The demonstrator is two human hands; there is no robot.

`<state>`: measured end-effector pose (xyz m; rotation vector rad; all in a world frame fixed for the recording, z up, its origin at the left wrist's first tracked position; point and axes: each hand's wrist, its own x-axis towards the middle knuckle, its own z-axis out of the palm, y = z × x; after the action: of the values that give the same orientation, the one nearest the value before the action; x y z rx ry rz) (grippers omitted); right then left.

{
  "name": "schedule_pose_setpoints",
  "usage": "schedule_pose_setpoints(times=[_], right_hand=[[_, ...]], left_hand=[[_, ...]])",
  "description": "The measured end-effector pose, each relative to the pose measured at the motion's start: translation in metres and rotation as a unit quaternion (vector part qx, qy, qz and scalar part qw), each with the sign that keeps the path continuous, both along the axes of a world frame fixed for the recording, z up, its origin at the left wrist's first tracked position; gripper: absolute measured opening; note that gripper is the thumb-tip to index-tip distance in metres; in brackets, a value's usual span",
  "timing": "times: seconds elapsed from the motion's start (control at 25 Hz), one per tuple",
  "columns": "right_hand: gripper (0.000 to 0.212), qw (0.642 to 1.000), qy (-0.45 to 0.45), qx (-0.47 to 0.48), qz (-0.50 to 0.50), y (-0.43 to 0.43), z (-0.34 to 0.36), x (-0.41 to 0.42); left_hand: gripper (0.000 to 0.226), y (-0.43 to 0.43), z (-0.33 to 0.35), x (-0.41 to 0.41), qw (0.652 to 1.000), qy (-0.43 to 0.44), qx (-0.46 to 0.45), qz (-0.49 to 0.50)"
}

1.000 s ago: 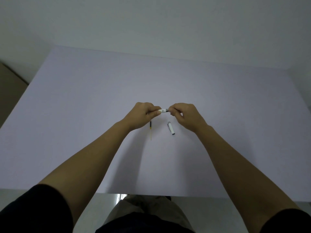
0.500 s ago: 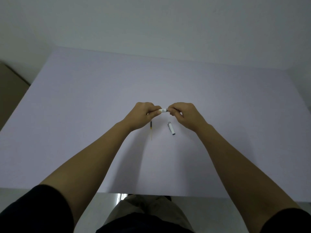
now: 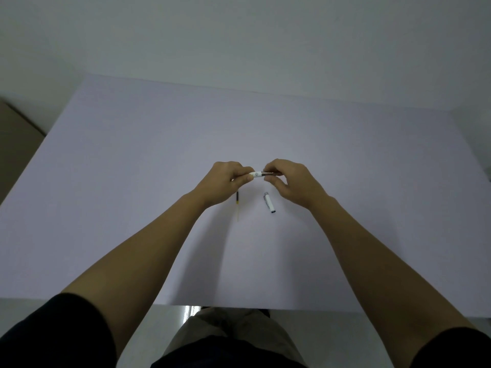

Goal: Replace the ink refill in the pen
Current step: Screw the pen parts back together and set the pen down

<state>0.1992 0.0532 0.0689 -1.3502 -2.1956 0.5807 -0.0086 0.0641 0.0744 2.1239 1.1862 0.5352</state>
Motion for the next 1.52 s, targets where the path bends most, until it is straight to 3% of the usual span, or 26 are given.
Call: schedule_pose_setpoints(times=[0.32,0.56,0.68,0.8,0.88,1.0,1.12,1.28,1.4,1.52], right_hand=[[0.015,0.999,-0.025,0.04,0.002,0.001,0.0,-0.002],[0.022,0.999,-0.022,-0.039,-0.018,0.008,0.002,-0.009],[0.024,0.998,0.033,-0.043,-0.039,0.008,0.001,-0.006],[0.028,0.975,0.143,-0.061,-0.156,0.008,-0.014,-0.001],[0.027,0.968,0.092,-0.071,-0.224,0.01,-0.035,0.002],[0.022,0.962,-0.038,-0.13,-0.239,0.009,-0.073,0.0],[0.025,0.95,-0.076,-0.182,-0.242,0.002,-0.097,-0.01],[0.023,0.945,-0.12,-0.181,-0.245,0.003,-0.103,-0.019],[0.021,0.929,-0.013,-0.197,-0.314,0.009,-0.09,-0.02],[0.02,0.865,0.19,-0.242,-0.396,0.023,-0.067,-0.015]], left_hand=[[0.022,0.001,0.001,-0.001,1.0,0.004,0.012,-0.004],[0.02,-0.002,0.002,0.001,0.997,0.004,0.078,-0.005],[0.02,-0.003,0.0,-0.001,0.998,-0.005,0.062,0.005],[0.021,-0.004,-0.003,-0.006,0.999,-0.015,0.025,0.039],[0.021,-0.003,-0.004,-0.011,0.998,-0.011,0.013,0.056],[0.02,-0.001,-0.003,-0.019,0.997,-0.006,0.014,0.069],[0.02,-0.001,-0.002,-0.027,0.997,-0.004,0.019,0.076],[0.02,0.0,-0.004,-0.035,0.997,0.003,0.018,0.078],[0.02,0.002,-0.007,-0.036,0.997,0.005,0.012,0.074],[0.021,0.003,-0.011,-0.033,0.998,0.018,0.005,0.066]])
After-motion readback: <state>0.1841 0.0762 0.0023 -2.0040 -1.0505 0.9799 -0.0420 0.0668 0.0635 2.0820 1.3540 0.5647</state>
